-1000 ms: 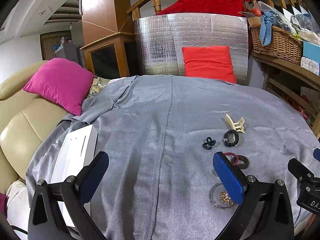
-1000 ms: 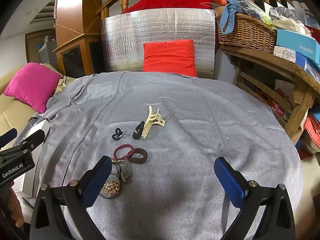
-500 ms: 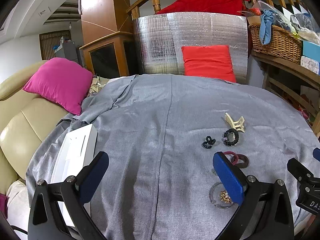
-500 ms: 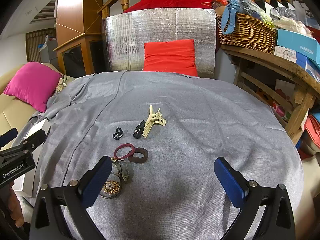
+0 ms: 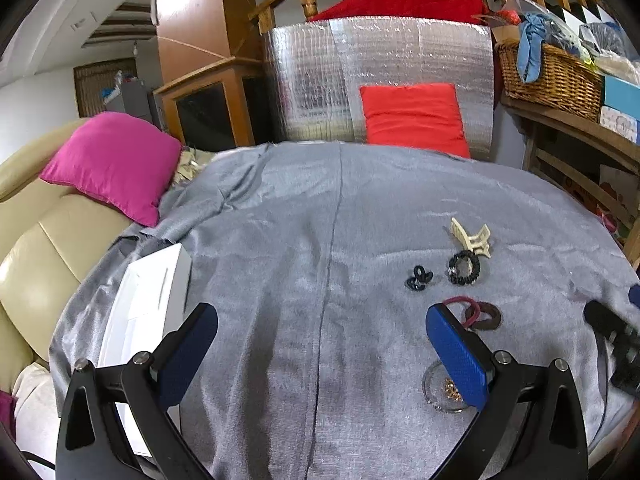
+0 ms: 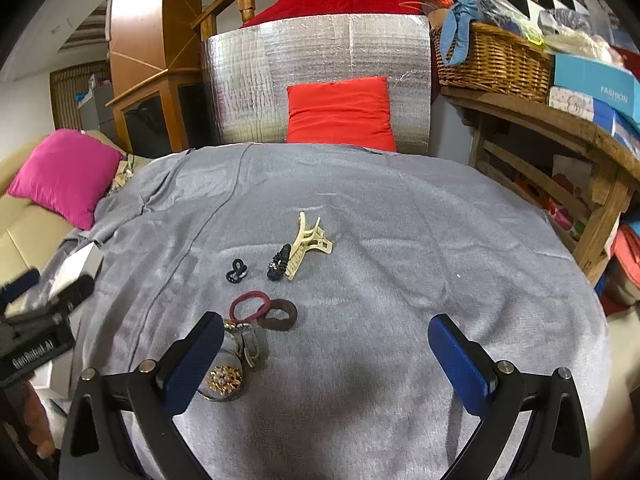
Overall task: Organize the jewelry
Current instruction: 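Lower the right tool onto the beige claw clip and close it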
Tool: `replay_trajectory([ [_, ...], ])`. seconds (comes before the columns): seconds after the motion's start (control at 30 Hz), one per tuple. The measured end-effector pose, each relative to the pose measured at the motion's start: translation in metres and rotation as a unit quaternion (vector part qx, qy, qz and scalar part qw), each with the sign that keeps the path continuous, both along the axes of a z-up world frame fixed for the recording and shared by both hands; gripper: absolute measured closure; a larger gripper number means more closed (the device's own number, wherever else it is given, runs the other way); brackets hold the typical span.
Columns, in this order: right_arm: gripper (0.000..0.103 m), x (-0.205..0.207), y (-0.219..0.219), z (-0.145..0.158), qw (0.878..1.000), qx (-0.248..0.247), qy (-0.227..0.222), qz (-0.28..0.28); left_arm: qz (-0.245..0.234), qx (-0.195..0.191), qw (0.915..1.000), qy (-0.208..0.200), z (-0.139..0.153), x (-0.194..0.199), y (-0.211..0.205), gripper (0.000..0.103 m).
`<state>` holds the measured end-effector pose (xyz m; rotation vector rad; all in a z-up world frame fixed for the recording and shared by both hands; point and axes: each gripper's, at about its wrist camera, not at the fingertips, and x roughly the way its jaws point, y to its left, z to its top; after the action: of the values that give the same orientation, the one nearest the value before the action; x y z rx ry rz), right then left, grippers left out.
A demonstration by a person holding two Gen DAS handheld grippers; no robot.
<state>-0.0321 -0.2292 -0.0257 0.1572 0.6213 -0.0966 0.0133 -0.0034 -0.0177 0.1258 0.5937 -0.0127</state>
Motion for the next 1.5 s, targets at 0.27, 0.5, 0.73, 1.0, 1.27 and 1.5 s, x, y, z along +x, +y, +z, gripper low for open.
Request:
replay_trajectory([
  [0.27, 0.000, 0.034, -0.028, 0.001, 0.996, 0.083, 0.018, 0.002, -0.016, 0.001, 0.9994, 0.030, -0.016, 0.019, 0.012, 0.000],
  [0.5, 0.000, 0.048, -0.016, -0.010, 0.996, 0.082, 0.041, 0.012, -0.018, 0.022, 0.9994, 0.018, -0.015, 0.021, 0.012, 0.000],
  [0.73, 0.000, 0.038, -0.003, -0.010, 0.997, 0.056, 0.039, 0.025, -0.023, 0.012, 0.9996, 0.014, -0.012, 0.019, 0.007, 0.000],
  [1.0, 0.000, 0.044, -0.006, -0.008, 0.997, 0.062, 0.035, 0.021, -0.020, 0.017, 0.9994, 0.023, -0.017, 0.025, 0.002, 0.000],
  [1.27, 0.000, 0.094, -0.023, -0.006, 0.993, 0.102, 0.039, 0.036, -0.012, 0.023, 0.9988, 0.042, -0.020, 0.061, -0.005, 0.000],
  [1.5, 0.014, 0.175, -0.043, -0.027, 0.978, 0.179, 0.083, 0.066, -0.002, -0.009, 0.9967, 0.081, -0.044, 0.107, -0.002, 0.000],
])
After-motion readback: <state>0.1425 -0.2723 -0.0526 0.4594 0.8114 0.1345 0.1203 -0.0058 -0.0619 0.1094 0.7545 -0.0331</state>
